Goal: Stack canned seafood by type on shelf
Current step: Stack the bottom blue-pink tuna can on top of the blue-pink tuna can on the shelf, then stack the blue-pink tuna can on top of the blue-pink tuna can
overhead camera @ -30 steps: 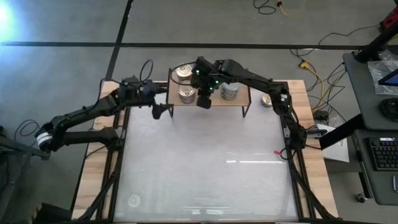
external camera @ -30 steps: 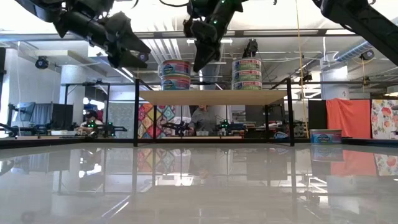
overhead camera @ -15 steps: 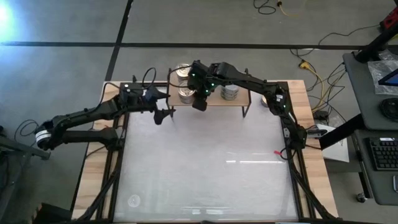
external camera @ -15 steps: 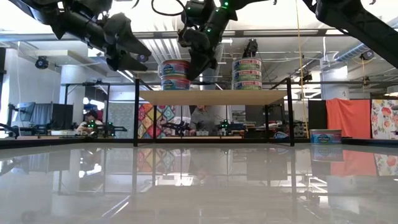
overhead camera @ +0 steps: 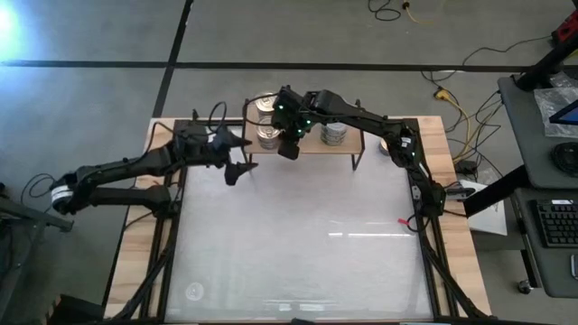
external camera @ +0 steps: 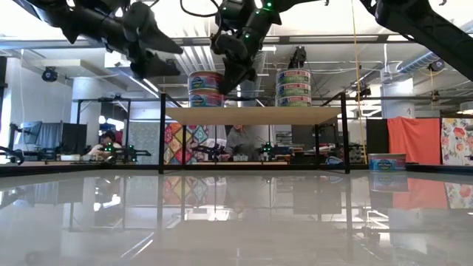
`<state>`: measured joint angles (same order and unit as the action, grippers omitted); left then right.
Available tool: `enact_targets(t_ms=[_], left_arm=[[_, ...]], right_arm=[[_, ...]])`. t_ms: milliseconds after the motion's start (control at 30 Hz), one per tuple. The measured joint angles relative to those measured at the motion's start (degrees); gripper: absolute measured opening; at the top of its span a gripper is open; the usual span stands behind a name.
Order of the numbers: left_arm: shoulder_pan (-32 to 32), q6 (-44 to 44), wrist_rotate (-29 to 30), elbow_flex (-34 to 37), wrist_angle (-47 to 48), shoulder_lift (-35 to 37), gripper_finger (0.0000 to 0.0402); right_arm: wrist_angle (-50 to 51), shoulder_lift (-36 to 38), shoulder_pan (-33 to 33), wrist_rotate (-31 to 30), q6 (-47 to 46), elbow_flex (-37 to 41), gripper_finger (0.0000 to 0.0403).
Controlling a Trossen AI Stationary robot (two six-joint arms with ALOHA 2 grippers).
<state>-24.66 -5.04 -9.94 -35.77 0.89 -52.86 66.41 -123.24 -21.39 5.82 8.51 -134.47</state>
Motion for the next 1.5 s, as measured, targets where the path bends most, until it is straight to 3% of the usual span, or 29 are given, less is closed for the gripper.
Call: enact_targets(t_ms=[200,433,667,933,1233,1500], left_arm=[[3.1,0.0,0.2,0.0,-2.4,-0.2,0.0398],[6.9,2.9,0.6,0.3,-2.3,-0.3,0.0398],[12.8,3.0,0.5,0.3,-8.3,-0.4,0.0398],[15.7,4.2,0.5,0.3,-12.4,-0.4,0.0398],[17.6,0.9,1.0,0.3,-22.5,-5.9,0.0398],[25.4,-3.5,2.4,-1.0,-25.4,-13.3,0.0398]], right_arm=[[1.5,0.6,0.1,0.0,0.3,0.0,0.0013],[6.2,6.3,1.1,0.0,1.6,0.0,0.0013],[6.7,12.0,6.2,0.0,3.9,0.0,0.0013],[15.7,18.1,14.1,0.1,4.5,2.0,0.0013],[6.8,32.0,20.6,0.1,-0.7,22.0,0.0013],[-4.5,48.6,24.0,-0.7,-10.2,43.7,0.0013]])
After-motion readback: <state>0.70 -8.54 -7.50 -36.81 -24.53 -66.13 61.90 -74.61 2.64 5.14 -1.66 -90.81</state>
